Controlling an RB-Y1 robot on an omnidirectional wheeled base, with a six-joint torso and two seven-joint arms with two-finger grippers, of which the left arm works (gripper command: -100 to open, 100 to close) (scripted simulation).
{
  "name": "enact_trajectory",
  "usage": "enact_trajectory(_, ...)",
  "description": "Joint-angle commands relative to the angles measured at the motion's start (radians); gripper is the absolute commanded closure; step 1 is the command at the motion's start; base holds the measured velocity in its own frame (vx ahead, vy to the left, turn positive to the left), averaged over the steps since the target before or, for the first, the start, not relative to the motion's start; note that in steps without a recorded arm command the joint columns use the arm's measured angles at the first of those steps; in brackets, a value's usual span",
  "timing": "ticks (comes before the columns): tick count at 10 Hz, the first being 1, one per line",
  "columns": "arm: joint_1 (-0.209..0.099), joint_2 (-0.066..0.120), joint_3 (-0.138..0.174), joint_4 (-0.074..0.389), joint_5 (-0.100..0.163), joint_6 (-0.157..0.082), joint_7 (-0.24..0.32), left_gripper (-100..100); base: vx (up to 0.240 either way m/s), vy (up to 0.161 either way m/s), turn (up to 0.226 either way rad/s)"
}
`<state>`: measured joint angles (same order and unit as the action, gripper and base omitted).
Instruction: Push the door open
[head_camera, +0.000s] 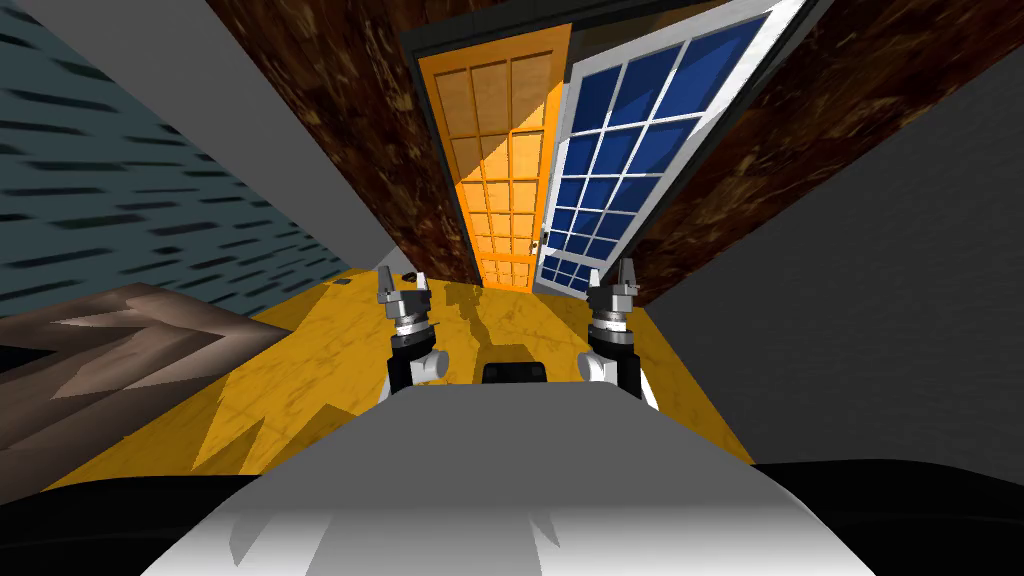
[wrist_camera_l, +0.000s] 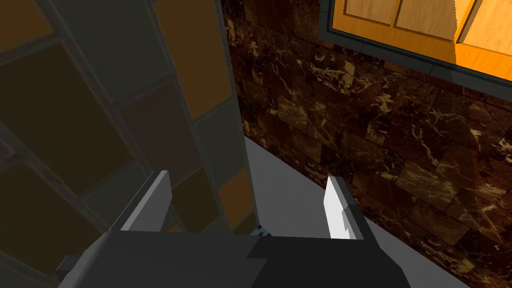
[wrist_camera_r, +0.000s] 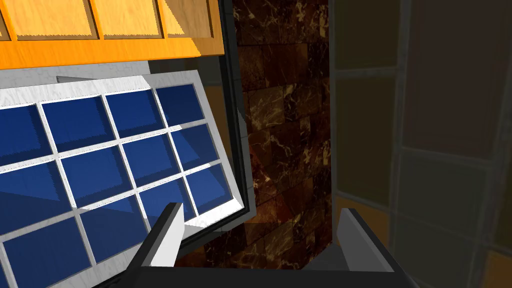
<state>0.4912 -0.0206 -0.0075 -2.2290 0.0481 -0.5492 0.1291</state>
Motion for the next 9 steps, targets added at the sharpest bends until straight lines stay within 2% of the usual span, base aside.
enact_trajectory(1, -0.008, 0.016, 0.002, 0.033, -0.015, -0.010, -0.030, -100, 0.081, -0.041, 0.014)
enact_trajectory(3, -0.016, 0.028, 0.004, 0.060, -0.028, -0.018, -0.054, -100, 0.153, -0.072, 0.019)
enact_trajectory(9, -0.047, 0.067, 0.013, 0.185, -0.087, -0.055, -0.166, -100, 0.160, -0.079, 0.018)
